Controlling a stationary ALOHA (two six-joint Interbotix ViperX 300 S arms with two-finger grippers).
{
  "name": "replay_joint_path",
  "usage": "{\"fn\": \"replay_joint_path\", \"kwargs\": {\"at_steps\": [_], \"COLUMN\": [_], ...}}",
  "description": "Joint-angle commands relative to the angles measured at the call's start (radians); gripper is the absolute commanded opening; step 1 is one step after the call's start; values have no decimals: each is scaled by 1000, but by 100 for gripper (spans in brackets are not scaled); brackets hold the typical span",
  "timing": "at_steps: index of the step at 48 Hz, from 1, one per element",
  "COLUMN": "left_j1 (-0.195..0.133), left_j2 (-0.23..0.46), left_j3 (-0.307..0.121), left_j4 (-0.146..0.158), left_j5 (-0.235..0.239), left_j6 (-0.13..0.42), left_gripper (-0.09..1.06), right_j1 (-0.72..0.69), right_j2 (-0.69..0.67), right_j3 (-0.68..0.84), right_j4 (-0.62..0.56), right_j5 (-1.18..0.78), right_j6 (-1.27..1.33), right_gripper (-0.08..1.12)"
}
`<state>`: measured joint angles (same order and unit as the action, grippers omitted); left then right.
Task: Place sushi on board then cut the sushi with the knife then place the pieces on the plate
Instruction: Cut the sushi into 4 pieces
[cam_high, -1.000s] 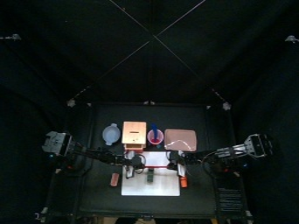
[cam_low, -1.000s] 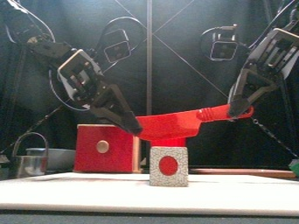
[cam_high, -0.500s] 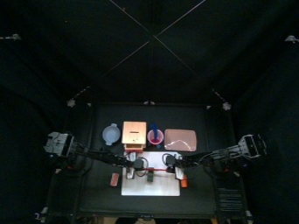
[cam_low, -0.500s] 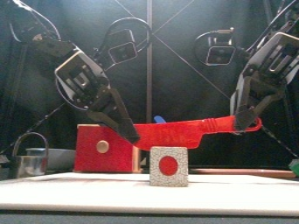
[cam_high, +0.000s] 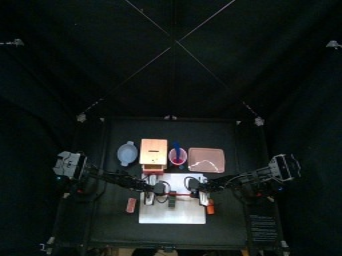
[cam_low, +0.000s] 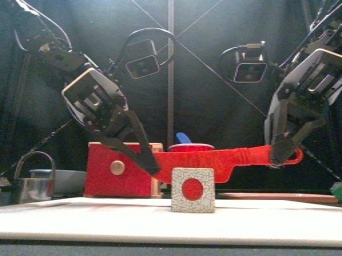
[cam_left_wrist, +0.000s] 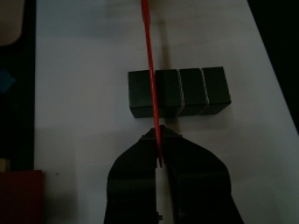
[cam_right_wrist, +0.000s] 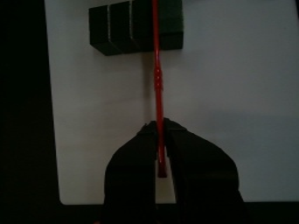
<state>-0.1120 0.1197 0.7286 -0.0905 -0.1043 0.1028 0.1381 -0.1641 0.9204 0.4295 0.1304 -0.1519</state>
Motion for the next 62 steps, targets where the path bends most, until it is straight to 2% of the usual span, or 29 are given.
{"fn": "replay_joint_path", "kwargs": {"at_steps": [1, 8, 13, 18, 23, 29, 35, 40, 49, 56, 59, 62], "left_j1": [9, 11, 28, 55, 72, 63, -17, -52, -46, -6, -6, -9], "left_j2": [20, 48, 43, 17, -38, -86, -95, -84, -77, -69, -64, -67], "left_j3": [-12, -14, -14, -17, -17, -20, -21, -18, -34, -35, -37, -35], "left_j4": [5, 23, 26, 41, 55, 54, 51, 38, 41, 98, 112, 112], "left_j5": [-3, -2, -2, 5, 21, 21, 21, 25, 29, 29, 31, 29], "left_j6": [5, 3, 3, 3, 2, 2, -2, 0, 3, 3, 3, 2], "left_gripper": [37, 37, 37, 37, 37, 37, 37, 37, 37, 37, 37, 37], "right_j1": [-17, -51, -84, -117, -114, -74, 32, 74, 61, 46, 46, 52], "right_j2": [15, 60, 54, 32, -26, -83, -87, -60, -35, -18, -8, 0], "right_j3": [-11, -23, -35, -54, -91, -130, -135, -135, -135, -135, -137, -141], "right_j4": [-26, -69, -121, -179, -196, -189, -170, -120, -121, -149, -144, -133], "right_j5": [-5, -6, -6, 12, 78, 149, 156, 155, 155, 146, 146, 146], "right_j6": [-2, -2, -2, -2, -2, 0, 2, 2, -2, -2, -2, 0], "right_gripper": [40, 40, 40, 40, 40, 40, 40, 40, 40, 40, 40, 40]}}
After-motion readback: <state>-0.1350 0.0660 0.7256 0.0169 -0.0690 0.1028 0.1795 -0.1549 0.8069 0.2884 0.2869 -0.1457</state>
